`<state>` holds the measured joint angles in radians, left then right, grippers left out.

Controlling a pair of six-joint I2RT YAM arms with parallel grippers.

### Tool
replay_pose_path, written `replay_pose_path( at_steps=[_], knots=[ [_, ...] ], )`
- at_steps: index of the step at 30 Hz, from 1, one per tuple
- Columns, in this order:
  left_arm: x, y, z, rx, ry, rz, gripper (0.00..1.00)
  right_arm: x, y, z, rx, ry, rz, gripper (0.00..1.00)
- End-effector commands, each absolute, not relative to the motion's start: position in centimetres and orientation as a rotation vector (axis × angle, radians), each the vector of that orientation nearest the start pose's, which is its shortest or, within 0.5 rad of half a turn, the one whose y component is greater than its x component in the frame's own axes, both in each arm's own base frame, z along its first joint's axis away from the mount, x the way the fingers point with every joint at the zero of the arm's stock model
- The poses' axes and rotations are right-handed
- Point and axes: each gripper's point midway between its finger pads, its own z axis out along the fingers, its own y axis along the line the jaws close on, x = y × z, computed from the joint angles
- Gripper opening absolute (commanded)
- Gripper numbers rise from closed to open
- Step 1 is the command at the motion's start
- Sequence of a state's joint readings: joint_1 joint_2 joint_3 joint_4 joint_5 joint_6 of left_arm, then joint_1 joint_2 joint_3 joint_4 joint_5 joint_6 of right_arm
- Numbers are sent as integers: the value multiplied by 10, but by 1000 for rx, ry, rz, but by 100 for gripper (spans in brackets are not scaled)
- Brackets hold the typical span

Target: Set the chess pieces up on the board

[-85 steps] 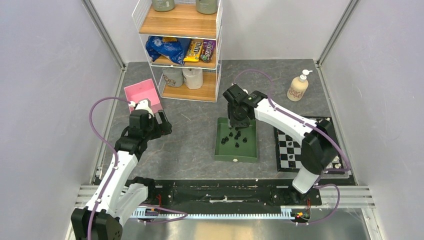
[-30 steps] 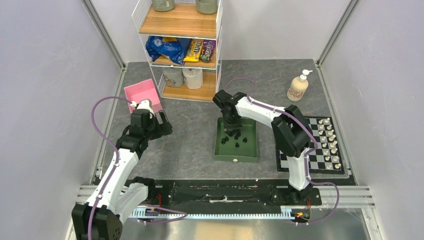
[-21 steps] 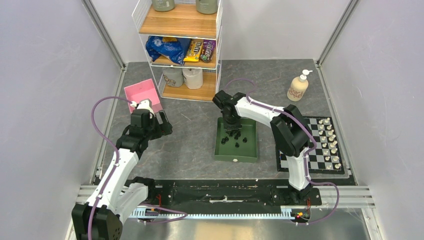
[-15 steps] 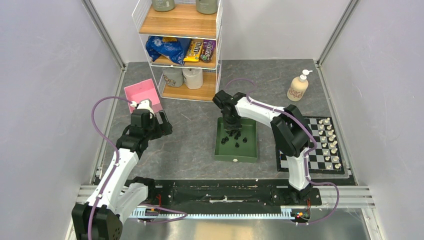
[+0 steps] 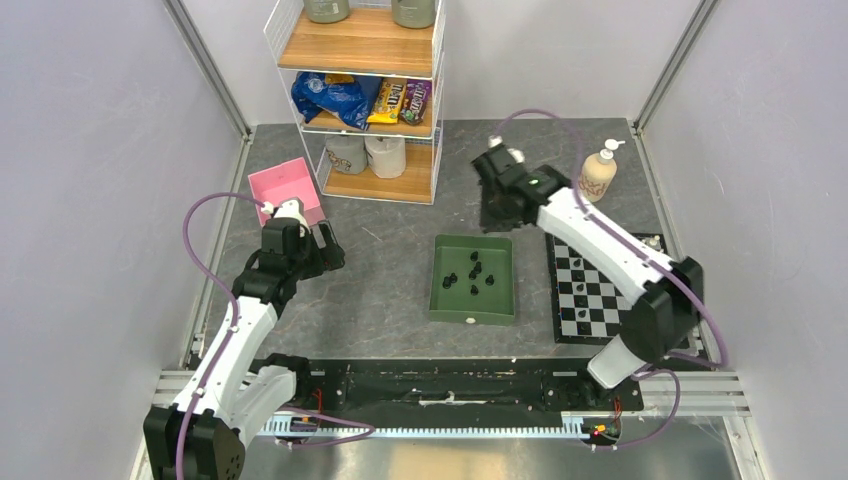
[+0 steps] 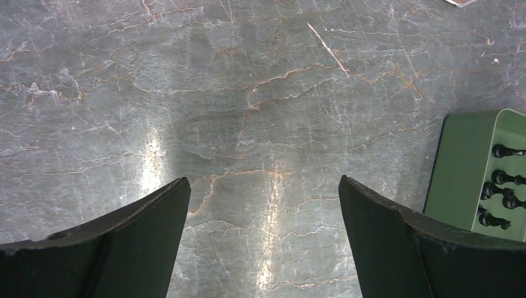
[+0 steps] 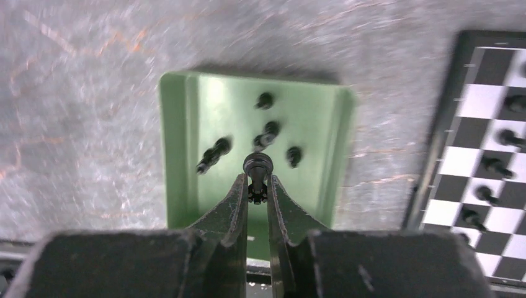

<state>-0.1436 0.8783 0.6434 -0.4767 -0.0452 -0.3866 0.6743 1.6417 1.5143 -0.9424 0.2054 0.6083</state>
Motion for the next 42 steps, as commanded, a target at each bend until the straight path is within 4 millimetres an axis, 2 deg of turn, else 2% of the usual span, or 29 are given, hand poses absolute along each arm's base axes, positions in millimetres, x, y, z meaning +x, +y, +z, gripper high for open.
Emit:
replay_pose_path(
  at_steps=[1,2,6,11,18,27,42],
  knots=[
    [276,-52,149,-309,2206,-276,97,318,145,172,191,2601,34,14],
    [276,-52,149,-309,2205,-277,97,324,125,170,256,2598,18,14],
    [276,-53,149,-306,2204,-282,97,340,75,155,396,2618,-19,16],
    [276,-53,150,-306,2200,-286,97,357,43,121,515,2674,-1,15],
    [275,-53,152,-303,2187,-289,97,367,26,89,577,2715,-6,16],
    [275,-54,152,-302,2187,-291,97,374,12,63,625,2759,-47,17],
    [276,-53,150,-306,2195,-284,97,373,12,43,612,2796,-24,18]
  ],
)
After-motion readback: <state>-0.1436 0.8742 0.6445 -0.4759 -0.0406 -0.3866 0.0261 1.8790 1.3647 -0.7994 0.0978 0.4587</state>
